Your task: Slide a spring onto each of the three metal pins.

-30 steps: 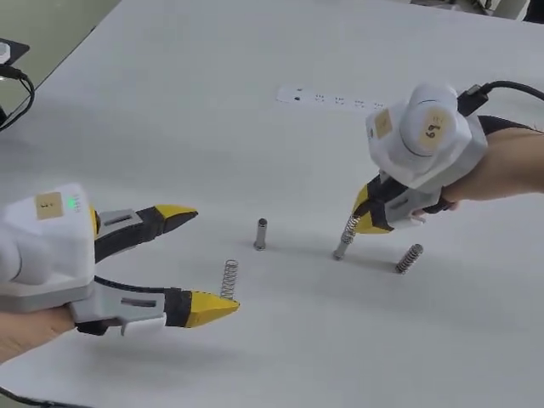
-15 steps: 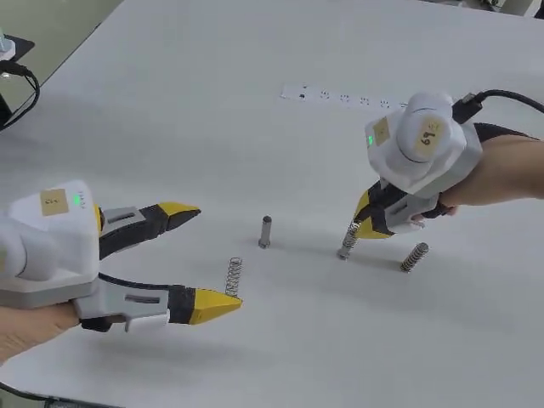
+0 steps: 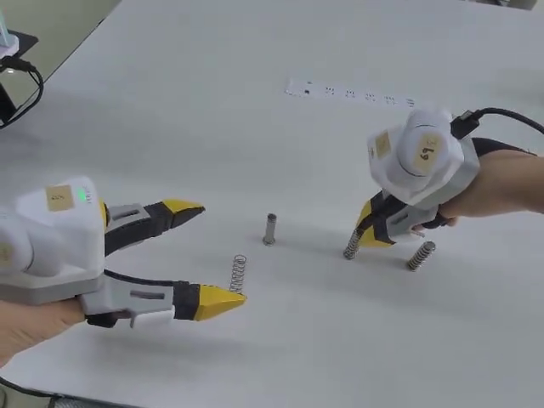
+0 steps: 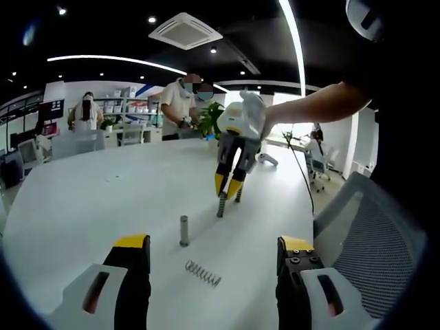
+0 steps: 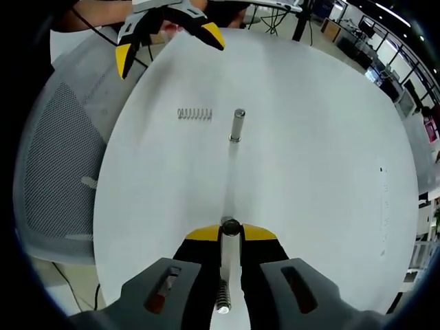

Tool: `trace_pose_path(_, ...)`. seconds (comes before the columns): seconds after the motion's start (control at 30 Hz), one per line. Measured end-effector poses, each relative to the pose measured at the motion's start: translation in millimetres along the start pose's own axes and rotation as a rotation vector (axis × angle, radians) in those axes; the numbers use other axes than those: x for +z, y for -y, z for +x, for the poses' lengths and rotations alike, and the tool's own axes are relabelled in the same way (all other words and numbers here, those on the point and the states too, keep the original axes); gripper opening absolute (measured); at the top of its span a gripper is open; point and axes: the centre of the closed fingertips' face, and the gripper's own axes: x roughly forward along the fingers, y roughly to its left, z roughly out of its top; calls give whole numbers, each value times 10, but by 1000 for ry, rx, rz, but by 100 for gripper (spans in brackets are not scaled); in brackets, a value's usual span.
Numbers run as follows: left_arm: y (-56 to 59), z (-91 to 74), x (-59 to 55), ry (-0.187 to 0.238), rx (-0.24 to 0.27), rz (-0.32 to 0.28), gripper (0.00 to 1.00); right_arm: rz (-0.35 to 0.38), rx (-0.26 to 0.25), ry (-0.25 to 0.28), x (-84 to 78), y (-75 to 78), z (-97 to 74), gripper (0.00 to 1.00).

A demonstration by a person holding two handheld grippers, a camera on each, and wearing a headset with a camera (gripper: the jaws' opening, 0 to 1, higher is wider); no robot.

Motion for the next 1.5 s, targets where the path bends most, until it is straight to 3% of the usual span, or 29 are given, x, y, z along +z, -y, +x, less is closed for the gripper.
trace_pose_path(0.37,-1,12,-5,-4,-2,0,71,6,6,10,8,17,37,7)
trace_pose_path(1.07,13,11,11,1,-8,-7,71,-34,13,-26,-54,-6,66,9)
trace_pose_path(1.5,11,10,5,4,-6,-18,70,24,23,15,-15,-18,26,15)
